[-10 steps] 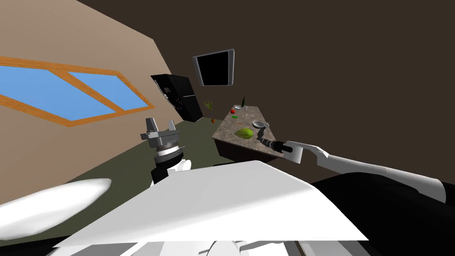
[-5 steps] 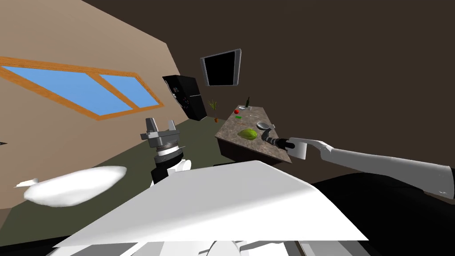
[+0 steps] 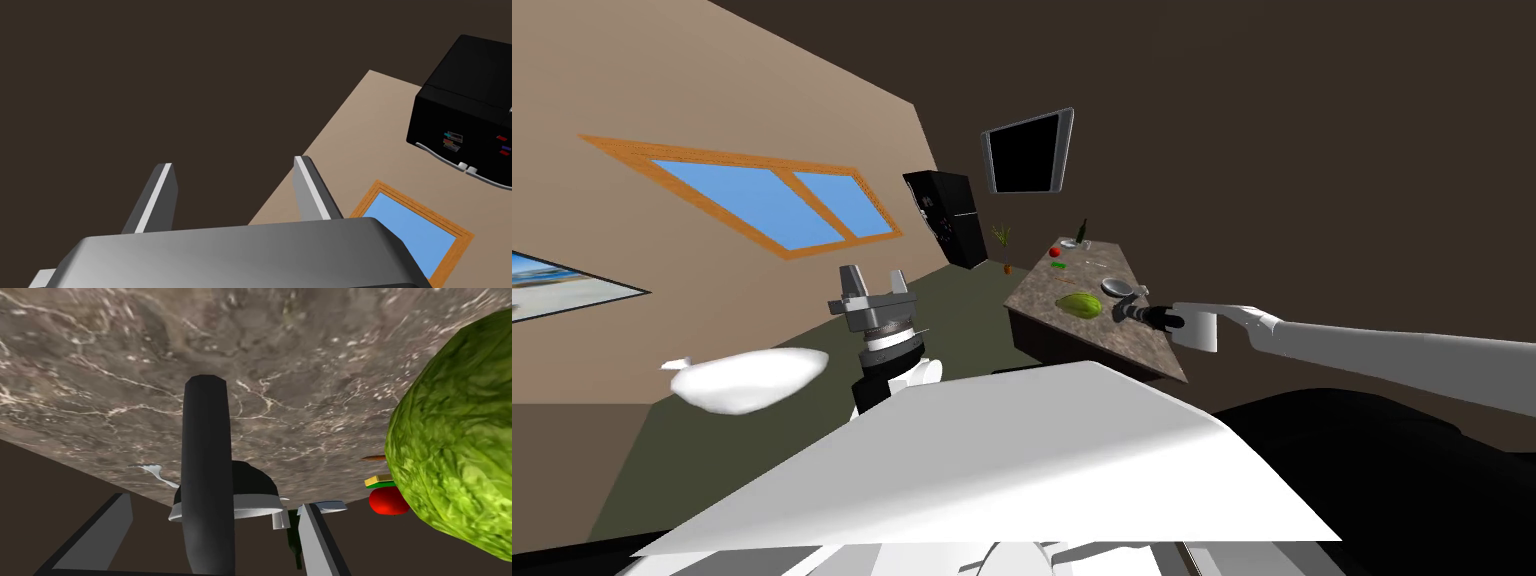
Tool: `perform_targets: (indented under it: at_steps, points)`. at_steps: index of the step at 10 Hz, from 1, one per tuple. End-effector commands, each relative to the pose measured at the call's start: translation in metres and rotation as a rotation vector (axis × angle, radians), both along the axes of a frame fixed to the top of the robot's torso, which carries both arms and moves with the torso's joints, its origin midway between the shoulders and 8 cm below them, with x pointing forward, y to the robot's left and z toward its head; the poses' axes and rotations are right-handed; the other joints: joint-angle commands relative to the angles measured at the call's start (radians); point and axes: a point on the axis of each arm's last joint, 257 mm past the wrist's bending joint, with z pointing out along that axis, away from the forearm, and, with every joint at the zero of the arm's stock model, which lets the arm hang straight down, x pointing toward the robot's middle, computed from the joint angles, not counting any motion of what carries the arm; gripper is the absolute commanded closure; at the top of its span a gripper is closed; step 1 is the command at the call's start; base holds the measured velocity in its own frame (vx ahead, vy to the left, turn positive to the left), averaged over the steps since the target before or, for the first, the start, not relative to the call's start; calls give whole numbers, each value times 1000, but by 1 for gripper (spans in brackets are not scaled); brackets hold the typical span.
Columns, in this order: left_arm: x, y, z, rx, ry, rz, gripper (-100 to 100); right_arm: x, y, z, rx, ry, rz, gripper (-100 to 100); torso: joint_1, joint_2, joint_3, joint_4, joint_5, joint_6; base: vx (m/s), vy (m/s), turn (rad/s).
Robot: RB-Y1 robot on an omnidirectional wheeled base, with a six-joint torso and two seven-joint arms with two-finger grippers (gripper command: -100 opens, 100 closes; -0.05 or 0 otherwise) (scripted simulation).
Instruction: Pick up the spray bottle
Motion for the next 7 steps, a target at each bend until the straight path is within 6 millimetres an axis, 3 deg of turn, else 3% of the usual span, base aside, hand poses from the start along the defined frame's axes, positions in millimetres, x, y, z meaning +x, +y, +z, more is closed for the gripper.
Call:
perform_targets:
  at_steps: [1, 4, 5, 6, 7]
  points:
    - [0, 0, 0, 0, 0, 0, 0, 3, -11, 11, -31, 7, -6, -100, 0, 0, 0, 0, 0, 0, -6, 9, 38]
    - [0, 0, 0, 0, 0, 0, 0, 3, -41, 33, -122, 26, -30, -100, 0, 0, 0, 0, 0, 0, -4, 9, 108]
    - [0, 0, 0, 0, 0, 0, 0, 3, -34, 31, -103, 24, -21, -100, 0, 0, 0, 0, 1, 0, -1, 3, 20]
    - [0, 0, 0, 0, 0, 0, 0, 3, -35, 32, -105, 24, -24, 0, -1, 0, 0, 0, 0, 1, 0, 0, 0]
    - [0, 0, 0, 0, 0, 0, 0, -2, -41, 25, -104, 25, -32, -100, -1, 0, 0, 0, 0, 1, 26, -5, 66]
